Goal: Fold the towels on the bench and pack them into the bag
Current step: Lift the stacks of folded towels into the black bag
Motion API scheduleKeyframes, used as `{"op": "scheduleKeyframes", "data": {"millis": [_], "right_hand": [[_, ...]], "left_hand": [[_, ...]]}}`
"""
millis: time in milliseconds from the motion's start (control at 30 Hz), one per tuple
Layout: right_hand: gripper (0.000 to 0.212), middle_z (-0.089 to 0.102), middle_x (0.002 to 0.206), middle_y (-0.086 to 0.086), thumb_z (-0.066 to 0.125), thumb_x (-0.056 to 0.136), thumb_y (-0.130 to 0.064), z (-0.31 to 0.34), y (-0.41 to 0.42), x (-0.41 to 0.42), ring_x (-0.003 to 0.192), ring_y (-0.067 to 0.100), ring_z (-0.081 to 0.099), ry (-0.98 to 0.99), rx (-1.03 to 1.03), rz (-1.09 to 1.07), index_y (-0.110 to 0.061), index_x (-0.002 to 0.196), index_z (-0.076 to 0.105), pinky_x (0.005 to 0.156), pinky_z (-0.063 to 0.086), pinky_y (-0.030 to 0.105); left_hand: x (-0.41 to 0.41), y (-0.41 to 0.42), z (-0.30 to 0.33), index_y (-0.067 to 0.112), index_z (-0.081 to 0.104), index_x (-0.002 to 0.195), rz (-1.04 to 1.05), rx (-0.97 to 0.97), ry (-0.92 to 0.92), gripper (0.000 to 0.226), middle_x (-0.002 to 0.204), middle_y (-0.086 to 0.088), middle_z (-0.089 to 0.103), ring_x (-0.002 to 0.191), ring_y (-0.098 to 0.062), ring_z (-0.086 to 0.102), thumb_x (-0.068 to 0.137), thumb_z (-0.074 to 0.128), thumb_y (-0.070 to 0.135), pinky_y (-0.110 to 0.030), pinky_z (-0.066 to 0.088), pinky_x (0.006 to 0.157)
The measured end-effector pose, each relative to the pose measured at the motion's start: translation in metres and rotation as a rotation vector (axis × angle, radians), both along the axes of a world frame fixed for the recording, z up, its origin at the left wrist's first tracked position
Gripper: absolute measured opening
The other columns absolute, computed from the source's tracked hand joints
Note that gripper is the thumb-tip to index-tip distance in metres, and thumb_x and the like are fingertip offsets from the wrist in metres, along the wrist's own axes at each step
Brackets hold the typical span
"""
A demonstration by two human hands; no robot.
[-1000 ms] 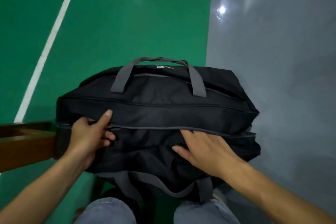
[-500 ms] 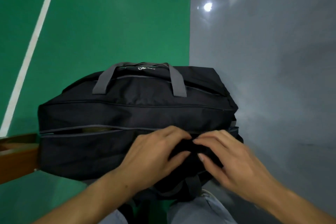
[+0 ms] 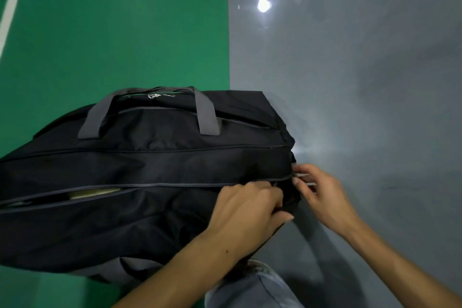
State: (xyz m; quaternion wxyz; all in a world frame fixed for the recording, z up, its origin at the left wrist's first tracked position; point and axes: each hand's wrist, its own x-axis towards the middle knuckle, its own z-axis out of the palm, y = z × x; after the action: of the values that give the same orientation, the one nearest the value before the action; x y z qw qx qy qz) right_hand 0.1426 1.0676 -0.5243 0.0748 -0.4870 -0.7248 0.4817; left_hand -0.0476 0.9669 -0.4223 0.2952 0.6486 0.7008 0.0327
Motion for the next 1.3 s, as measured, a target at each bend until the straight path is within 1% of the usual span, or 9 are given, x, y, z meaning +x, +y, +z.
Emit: {"op": "scheduleKeyframes", "data": {"millis": [200,333,500,700,833,933,1033,1167,1300], "right_hand": [[0.024,0.072,0.107,-0.006,0.058,0.096,-0.014,-0.009,-0.004,-0.026,0.098,0.009,0.067,0.091,0.064,0.046,-0.017,0.115,0.071,0.081,0.054,0.031],[0.012,0.068,0.092,-0.013,0.07,0.098,-0.012,0.001,-0.005,-0.018,0.082,0.006,0.064,0.011,0.229,0.079,-0.019,0.107,0.074,0.073,0.052,0.026],[0.011,0.066,0.093,-0.025,0.069,0.099,-0.016,0.022,-0.006,-0.003,0.084,-0.014,0.06,0.057,0.318,0.068,-0.015,0.104,0.08,0.076,0.039,0.002],[0.013,0.078,0.111,-0.013,0.074,0.094,-0.009,0.045,-0.018,-0.017,0.101,-0.004,0.072,0.181,0.191,-0.287,-0.015,0.097,0.085,0.088,0.058,0.02],[0.018,0.077,0.11,-0.02,0.063,0.101,-0.015,0.066,-0.024,-0.021,0.091,0.023,0.076,0.235,0.01,-0.332,-0.014,0.083,0.067,0.078,0.062,0.05],[0.023,0.075,0.089,-0.019,0.054,0.106,-0.013,0.08,-0.025,-0.017,0.072,0.021,0.068,0.252,0.017,-0.254,-0.012,0.083,0.052,0.063,0.055,0.047],[0.024,0.057,0.069,0.006,0.052,0.106,-0.015,0.091,-0.027,-0.014,0.06,0.024,0.051,0.285,-0.005,-0.139,-0.017,0.082,0.047,0.055,0.044,0.048],[0.025,0.057,0.077,0.015,0.05,0.099,-0.039,0.092,-0.024,-0.011,0.073,0.042,0.053,0.34,-0.065,-0.117,-0.016,0.094,0.056,0.067,0.049,0.061],[0.025,0.072,0.104,0.005,0.046,0.108,-0.025,0.08,-0.023,-0.014,0.104,0.03,0.07,0.427,-0.17,-0.215,-0.014,0.109,0.068,0.092,0.055,0.061]], "left_hand": [[-0.017,-0.024,0.02,0.037,0.061,0.101,0.003,-0.035,-0.089,0.037,0.101,0.017,0.061,0.098,-0.004,0.053,0.092,0.057,0.073,-0.03,0.041,0.072],[-0.013,-0.024,0.02,0.036,0.06,0.104,0.016,-0.026,-0.083,0.038,0.102,0.016,0.06,0.1,-0.005,0.053,0.093,0.055,0.072,-0.032,0.048,0.077],[-0.01,-0.023,0.018,0.036,0.06,0.103,0.033,0.014,-0.086,0.04,0.103,0.017,0.06,0.102,-0.006,0.054,0.093,0.054,0.074,-0.03,0.048,0.076],[-0.001,-0.022,0.028,0.034,0.058,0.098,0.086,0.052,-0.076,0.044,0.098,0.016,0.06,0.096,-0.006,0.059,0.086,0.054,0.077,-0.032,0.047,0.071],[0.003,-0.013,0.048,0.04,0.057,0.102,0.096,0.135,-0.109,0.042,0.092,0.019,0.058,0.081,-0.003,0.061,0.081,0.059,0.076,-0.027,0.047,0.059],[0.013,0.0,0.05,0.038,0.059,0.116,0.032,0.244,-0.02,0.037,0.1,0.016,0.059,0.081,-0.005,0.064,0.086,0.071,0.056,-0.027,0.045,0.048],[0.019,0.015,0.039,0.028,0.062,0.111,0.069,0.299,0.105,0.026,0.091,0.009,0.061,0.075,-0.011,0.064,0.091,0.073,0.04,-0.029,0.037,0.043],[0.027,0.026,0.018,0.018,0.065,0.092,0.053,0.386,0.23,0.025,0.075,0.001,0.057,0.063,-0.018,0.061,0.081,0.086,0.025,-0.029,0.021,0.046],[0.031,0.023,-0.001,0.018,0.072,0.11,0.164,0.425,0.193,0.031,0.08,-0.002,0.059,0.069,-0.023,0.061,0.082,0.084,0.022,-0.03,0.029,0.045]]}}
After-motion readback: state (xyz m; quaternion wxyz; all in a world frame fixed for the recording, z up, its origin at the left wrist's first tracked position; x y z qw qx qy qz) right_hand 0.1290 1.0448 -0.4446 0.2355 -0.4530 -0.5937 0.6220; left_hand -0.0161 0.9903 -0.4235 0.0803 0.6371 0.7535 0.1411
